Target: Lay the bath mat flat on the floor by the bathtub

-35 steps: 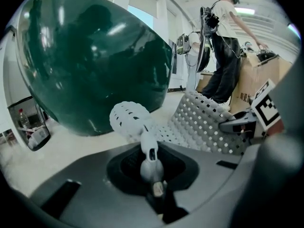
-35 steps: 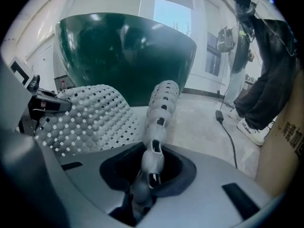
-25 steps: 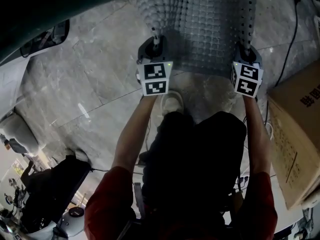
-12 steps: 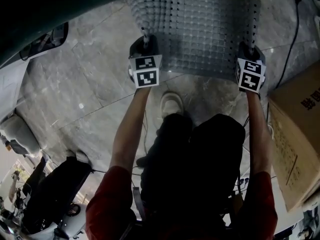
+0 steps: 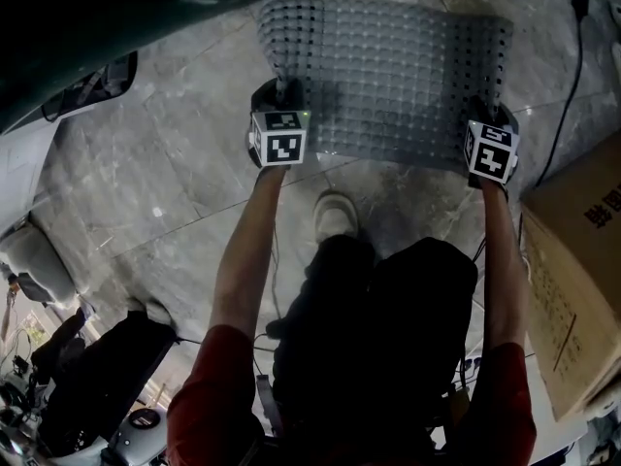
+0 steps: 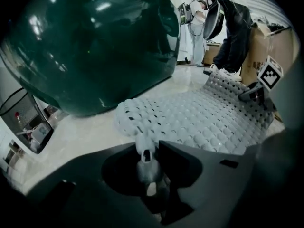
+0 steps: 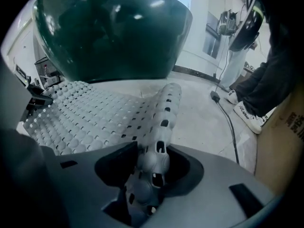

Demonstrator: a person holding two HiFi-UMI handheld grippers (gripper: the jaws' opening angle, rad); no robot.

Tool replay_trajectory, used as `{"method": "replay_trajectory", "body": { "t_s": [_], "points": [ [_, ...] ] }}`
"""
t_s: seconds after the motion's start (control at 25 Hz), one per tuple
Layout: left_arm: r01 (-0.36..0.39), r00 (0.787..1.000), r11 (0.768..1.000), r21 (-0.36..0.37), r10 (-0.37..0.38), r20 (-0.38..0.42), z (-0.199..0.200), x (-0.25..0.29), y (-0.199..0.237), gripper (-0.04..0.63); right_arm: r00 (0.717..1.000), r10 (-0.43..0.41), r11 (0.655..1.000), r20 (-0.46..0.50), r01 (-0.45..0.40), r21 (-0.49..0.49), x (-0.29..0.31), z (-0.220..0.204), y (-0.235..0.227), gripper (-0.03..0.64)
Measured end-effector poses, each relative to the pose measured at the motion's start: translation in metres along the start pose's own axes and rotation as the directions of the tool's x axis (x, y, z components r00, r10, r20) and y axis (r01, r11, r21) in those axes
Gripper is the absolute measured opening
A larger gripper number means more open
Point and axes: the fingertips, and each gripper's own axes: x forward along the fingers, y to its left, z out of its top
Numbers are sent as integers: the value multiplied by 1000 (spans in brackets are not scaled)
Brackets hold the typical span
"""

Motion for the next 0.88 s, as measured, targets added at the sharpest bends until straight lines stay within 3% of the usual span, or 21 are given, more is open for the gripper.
{"method": "replay_trajectory", "body": {
  "t_s": [0.36,0.6,0.88],
  "points": [
    [-38,999,998,-59,36,-24,-12,9,25,232,1000,0,996,-28,3,94,10,-9,-14,244],
    [-56,998,995,-77,57,10,-15,10,24,258,999,-42,995,-11,43,95,6,-7,-24,319],
    [-48,998,995,-87,52,45,-3,-10,14,279,996,-33,993,80,23,112,-14,11,-12,330]
  ]
}}
